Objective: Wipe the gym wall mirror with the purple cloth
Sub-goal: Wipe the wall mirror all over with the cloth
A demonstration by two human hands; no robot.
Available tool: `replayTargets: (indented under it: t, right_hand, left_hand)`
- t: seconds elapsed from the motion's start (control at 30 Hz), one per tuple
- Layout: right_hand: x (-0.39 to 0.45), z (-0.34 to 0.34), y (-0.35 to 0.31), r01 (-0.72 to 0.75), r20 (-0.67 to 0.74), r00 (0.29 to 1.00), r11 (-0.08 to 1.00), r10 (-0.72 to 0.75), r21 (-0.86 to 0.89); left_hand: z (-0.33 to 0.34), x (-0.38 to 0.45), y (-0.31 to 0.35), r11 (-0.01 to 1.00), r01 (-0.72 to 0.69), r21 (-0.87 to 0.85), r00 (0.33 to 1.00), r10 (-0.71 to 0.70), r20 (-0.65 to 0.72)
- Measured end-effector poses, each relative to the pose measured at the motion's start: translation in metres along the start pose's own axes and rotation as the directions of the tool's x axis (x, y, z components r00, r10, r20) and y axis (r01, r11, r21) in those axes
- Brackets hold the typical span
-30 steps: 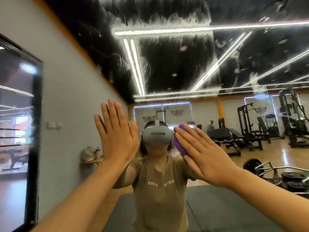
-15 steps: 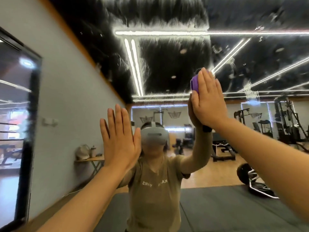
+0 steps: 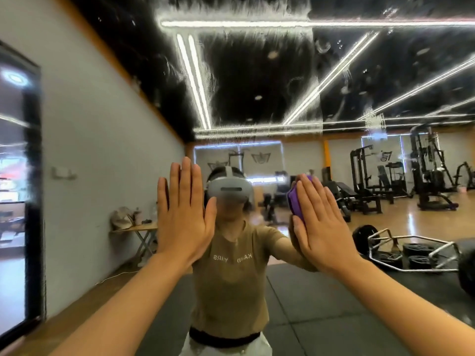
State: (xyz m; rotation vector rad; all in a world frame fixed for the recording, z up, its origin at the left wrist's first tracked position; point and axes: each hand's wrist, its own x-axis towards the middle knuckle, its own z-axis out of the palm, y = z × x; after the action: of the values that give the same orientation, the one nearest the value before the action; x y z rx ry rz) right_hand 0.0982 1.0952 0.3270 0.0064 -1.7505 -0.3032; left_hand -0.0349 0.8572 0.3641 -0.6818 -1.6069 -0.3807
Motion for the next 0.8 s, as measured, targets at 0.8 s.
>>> replayTargets:
  t: [0.8]
  right_hand:
    - [-0.1, 0.018, -0.028, -0.058, 0.029, 0.998, 0.997, 0.057, 0.042]
  left_hand:
    - [-0.001, 0.0, -0.001, 1.0, -0.016, -0.005, 1.0, 0.016, -0.023]
